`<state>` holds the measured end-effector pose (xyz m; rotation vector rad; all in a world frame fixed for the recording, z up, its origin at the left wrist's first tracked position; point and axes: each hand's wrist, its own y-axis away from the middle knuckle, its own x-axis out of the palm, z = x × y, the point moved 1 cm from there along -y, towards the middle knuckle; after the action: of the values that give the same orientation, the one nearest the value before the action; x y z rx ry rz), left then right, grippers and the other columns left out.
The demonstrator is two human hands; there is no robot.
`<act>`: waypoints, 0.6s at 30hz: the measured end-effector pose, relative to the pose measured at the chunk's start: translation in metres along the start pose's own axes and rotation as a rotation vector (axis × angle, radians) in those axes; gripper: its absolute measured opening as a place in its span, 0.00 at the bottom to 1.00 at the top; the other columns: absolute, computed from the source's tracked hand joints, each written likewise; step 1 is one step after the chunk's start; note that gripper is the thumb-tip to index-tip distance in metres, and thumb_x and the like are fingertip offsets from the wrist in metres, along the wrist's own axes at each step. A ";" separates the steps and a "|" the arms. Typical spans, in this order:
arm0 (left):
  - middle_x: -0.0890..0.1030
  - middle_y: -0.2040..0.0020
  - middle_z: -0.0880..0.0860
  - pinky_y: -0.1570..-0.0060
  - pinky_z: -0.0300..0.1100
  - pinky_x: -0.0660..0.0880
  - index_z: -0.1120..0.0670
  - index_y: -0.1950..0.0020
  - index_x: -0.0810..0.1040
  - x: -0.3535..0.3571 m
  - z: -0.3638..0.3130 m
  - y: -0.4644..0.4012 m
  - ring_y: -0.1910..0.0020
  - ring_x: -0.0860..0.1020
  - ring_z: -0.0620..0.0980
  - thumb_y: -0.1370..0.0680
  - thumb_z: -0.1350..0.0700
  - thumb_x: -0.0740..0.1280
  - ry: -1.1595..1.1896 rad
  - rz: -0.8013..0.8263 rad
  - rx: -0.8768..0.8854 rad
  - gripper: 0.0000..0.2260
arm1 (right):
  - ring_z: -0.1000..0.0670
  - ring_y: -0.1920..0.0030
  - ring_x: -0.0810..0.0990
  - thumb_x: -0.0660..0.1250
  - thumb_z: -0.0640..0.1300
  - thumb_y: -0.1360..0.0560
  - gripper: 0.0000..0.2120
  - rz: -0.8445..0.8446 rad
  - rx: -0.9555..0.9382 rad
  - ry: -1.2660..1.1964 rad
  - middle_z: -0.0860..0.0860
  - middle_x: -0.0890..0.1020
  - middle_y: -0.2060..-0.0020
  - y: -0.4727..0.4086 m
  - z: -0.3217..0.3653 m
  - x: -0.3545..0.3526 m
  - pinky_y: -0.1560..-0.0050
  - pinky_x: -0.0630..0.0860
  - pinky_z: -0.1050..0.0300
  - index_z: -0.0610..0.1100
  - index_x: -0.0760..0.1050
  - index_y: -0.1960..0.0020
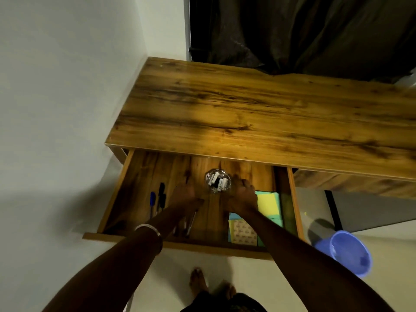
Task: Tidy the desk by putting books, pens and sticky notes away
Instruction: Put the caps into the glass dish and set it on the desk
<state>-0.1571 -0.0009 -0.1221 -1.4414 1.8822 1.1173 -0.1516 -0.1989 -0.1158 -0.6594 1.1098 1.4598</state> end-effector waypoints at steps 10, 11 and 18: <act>0.82 0.56 0.52 0.54 0.42 0.76 0.55 0.54 0.80 -0.017 -0.004 0.064 0.55 0.81 0.50 0.24 0.52 0.66 0.131 -0.148 -0.043 0.07 | 0.40 0.42 0.77 0.69 0.52 0.31 0.23 -0.070 -0.046 -0.105 0.46 0.79 0.42 0.069 0.005 -0.022 0.45 0.77 0.47 0.50 0.75 0.37; 0.82 0.60 0.52 0.56 0.43 0.78 0.55 0.57 0.79 -0.017 -0.006 0.071 0.59 0.81 0.50 0.24 0.52 0.66 0.163 -0.175 -0.071 0.08 | 0.40 0.44 0.78 0.69 0.52 0.31 0.20 -0.092 -0.043 -0.121 0.46 0.80 0.44 0.077 0.005 -0.023 0.47 0.78 0.48 0.49 0.76 0.40; 0.82 0.50 0.59 0.43 0.48 0.74 0.57 0.46 0.80 -0.015 -0.010 0.150 0.45 0.79 0.58 0.19 0.47 0.56 0.180 -0.229 -0.166 0.18 | 0.42 0.41 0.78 0.70 0.43 0.28 0.19 -0.148 0.009 -0.196 0.45 0.79 0.41 0.155 -0.010 -0.020 0.42 0.76 0.50 0.42 0.75 0.38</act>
<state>-0.2948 0.0127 -0.0603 -1.8536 1.7183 1.0833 -0.2980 -0.2050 -0.0609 -0.5665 0.8966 1.3601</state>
